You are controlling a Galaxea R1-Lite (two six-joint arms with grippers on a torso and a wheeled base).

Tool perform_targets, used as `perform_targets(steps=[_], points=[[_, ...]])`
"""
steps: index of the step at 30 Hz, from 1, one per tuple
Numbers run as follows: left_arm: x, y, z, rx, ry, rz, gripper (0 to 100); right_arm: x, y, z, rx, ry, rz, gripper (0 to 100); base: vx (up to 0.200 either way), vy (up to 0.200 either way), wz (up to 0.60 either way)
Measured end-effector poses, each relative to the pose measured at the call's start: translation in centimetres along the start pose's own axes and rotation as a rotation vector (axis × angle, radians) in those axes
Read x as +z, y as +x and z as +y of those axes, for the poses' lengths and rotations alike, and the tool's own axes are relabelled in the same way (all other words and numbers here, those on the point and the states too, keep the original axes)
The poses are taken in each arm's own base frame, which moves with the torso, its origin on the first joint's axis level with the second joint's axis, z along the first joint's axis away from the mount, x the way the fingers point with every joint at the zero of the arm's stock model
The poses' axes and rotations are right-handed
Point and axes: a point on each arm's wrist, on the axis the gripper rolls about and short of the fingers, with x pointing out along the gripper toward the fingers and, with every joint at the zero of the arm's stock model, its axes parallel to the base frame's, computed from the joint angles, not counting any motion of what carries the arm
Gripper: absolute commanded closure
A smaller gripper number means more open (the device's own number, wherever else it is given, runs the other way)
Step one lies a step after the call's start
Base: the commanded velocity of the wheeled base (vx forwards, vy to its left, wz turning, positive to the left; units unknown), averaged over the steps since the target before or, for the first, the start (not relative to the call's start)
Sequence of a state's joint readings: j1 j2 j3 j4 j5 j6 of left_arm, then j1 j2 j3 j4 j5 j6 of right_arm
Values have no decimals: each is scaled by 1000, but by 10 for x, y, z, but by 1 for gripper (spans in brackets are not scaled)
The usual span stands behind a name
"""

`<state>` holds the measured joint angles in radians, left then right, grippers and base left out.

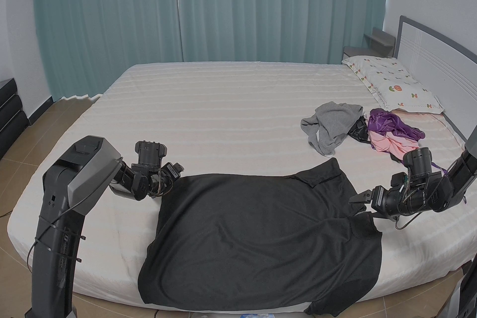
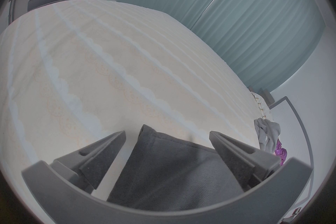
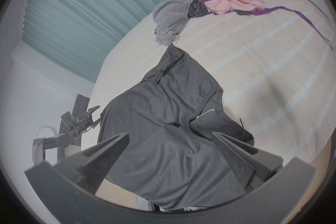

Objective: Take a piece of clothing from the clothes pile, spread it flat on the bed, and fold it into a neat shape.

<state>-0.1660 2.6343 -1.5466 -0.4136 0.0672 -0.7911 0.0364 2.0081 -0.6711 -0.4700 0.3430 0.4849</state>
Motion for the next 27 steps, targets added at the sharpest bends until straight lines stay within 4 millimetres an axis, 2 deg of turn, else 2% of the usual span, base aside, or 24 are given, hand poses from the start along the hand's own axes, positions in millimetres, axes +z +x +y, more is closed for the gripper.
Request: perform_targets(steps=[6, 14, 19, 27], points=[[-4, 5, 3, 9, 2, 7, 100, 11, 9, 2, -29, -6, -37, 0, 0, 0, 0], [2, 6, 4, 22, -11, -33, 100, 39, 35, 9, -39, 3, -109, 0, 0, 0, 0], [16, 3, 3, 29, -24, -85, 100, 59, 57, 12, -39, -1, -155, 0, 0, 0, 0], [48, -13, -8, 6, -43, -167, 100, 90, 103, 12, -55, -15, -236, 0, 0, 0, 0]])
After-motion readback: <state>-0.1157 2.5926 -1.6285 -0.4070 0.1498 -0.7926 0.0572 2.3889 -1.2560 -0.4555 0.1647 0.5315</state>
